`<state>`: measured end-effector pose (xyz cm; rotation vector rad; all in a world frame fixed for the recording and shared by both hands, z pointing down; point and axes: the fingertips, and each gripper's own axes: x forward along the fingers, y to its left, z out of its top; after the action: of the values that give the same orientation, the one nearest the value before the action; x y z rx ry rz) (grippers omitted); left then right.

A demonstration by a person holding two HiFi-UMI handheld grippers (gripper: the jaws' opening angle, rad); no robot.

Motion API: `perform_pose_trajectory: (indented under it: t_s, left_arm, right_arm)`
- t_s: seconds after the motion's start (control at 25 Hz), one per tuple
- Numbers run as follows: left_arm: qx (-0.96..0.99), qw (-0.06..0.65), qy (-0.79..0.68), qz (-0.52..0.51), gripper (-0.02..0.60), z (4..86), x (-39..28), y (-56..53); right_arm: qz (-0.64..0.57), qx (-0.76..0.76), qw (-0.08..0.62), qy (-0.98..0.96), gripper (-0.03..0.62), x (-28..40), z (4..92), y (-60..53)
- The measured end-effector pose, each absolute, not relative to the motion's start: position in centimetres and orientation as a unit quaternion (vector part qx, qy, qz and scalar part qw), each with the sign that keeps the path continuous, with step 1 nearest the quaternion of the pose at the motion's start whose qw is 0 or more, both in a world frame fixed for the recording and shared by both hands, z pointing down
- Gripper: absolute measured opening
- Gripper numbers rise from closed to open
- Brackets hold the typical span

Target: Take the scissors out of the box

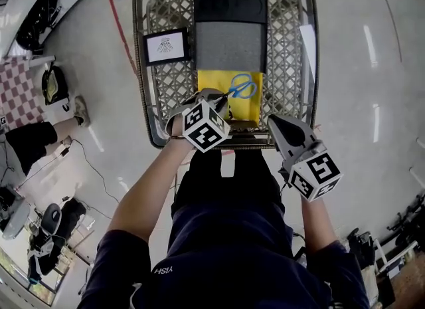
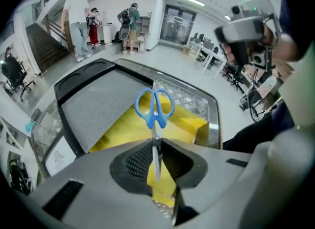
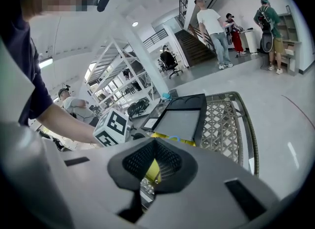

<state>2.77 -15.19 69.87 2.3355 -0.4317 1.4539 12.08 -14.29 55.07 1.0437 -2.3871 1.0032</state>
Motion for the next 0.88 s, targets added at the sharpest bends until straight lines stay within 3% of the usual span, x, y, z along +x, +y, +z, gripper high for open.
perform_pose_trajectory:
  t_s: [0.88]
  left_arm:
    - [0.92, 0.142, -0.264, 0.254, 0.074, 45.6, -1.1, -20.3]
  right_arm:
    - [0.234, 0.398, 0.134, -0.877, 0.018, 7.4, 42.6, -17.9]
